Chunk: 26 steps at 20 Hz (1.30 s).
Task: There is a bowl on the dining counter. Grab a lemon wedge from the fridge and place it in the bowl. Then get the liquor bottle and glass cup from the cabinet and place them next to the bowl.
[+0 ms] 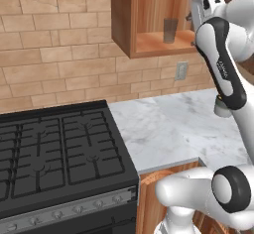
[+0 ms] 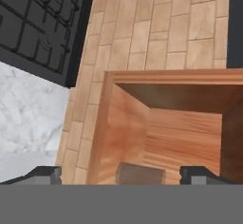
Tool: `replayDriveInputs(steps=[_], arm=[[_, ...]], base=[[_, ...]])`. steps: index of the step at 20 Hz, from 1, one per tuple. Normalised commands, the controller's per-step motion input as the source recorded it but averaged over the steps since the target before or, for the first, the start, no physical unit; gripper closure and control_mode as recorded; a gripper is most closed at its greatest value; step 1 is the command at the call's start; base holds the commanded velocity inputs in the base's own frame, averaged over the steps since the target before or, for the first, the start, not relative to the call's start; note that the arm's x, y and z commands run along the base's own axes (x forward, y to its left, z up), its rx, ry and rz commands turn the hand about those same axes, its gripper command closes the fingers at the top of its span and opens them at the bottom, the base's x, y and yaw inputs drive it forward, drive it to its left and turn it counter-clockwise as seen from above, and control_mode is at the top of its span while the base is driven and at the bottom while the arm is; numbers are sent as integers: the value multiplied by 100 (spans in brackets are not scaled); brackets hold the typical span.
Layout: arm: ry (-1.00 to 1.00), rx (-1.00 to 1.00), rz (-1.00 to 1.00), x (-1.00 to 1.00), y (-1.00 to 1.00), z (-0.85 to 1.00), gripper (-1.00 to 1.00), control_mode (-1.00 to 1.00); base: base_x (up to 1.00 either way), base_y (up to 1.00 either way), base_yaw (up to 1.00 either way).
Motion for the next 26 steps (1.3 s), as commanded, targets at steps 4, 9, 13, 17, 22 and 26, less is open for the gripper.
replayDriveInputs(steps=[4,9,13,17,22,26], arm=[[4,-1,-2,28,0,7,-100,-100],[15,0,-3,52,0,0,-100,-100],[8,0,0,53,0,0,-100,-100],[0,-2,0,28,0,0,-100,-100],[0,-2,0,27,0,0,-100,-100],[0,0,0,33,0,-1,-100,-100]], base=[[0,0,0],[0,0,0],[0,0,0],[0,0,0],[0,0,0],[0,0,0]])
